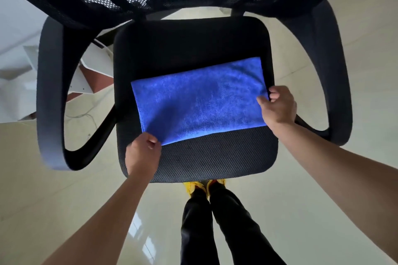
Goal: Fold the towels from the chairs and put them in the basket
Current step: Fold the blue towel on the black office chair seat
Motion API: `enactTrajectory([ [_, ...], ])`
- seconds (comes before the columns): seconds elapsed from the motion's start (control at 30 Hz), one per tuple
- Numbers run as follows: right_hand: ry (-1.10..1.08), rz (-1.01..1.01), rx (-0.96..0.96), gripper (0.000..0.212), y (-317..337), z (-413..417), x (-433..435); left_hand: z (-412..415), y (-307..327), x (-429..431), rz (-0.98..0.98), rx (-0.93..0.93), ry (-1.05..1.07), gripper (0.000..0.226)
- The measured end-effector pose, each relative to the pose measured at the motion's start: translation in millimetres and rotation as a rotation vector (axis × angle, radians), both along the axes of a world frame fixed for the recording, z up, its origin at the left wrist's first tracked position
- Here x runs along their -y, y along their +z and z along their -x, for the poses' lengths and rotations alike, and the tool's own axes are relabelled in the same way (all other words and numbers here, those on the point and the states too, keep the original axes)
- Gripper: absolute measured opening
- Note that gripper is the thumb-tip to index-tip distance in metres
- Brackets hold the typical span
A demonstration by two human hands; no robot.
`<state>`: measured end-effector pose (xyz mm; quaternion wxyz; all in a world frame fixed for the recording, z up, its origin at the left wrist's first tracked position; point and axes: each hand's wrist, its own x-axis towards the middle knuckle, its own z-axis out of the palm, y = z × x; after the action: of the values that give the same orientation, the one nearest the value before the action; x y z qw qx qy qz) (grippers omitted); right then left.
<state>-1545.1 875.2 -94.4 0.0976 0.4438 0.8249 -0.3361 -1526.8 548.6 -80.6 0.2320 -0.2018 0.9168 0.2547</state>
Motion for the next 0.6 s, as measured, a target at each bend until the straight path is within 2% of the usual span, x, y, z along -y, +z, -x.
enactTrajectory([
  [0.03, 0.025, -0.019, -0.004, 0.046, 1.3, 9.4, -3.9, 5.3, 0.5, -3.0, 0.046, -0.104, -0.103, 0.005],
  [0.1, 0.106, -0.019, 0.105, 0.056, 5.2, 24.5, -13.4, 21.5, 4.8, -7.8, 0.111, -0.237, -0.314, 0.030],
  [0.2, 0.223, 0.046, 0.246, 0.042, 10.3, 43.6, -28.5, 56.0, 0.7, -9.2, 0.231, -0.107, -0.603, 0.080],
  [0.27, 0.241, 0.103, 0.293, 0.038, 10.4, 46.0, -30.9, 65.3, -6.1, -9.4, 0.249, -0.029, -0.660, 0.089],
  [0.37, 0.159, 0.160, 0.302, 0.035, 12.1, 43.8, -29.4, 68.3, -9.8, -11.2, 0.264, -0.020, -0.690, 0.091],
  [0.43, 0.097, 0.214, 0.178, 0.027, 22.5, 44.0, -26.8, 67.0, -6.6, -7.8, 0.262, -0.028, -0.670, 0.086],
  [0.5, 0.135, 0.272, 0.013, 0.022, 41.9, 46.1, -16.2, 65.1, 0.1, 0.7, 0.220, -0.054, -0.575, 0.075],
  [0.6, 0.252, 0.417, -0.160, 0.033, 74.5, 52.6, 20.3, 60.4, 12.7, 15.5, 0.126, -0.072, -0.352, 0.054],
])
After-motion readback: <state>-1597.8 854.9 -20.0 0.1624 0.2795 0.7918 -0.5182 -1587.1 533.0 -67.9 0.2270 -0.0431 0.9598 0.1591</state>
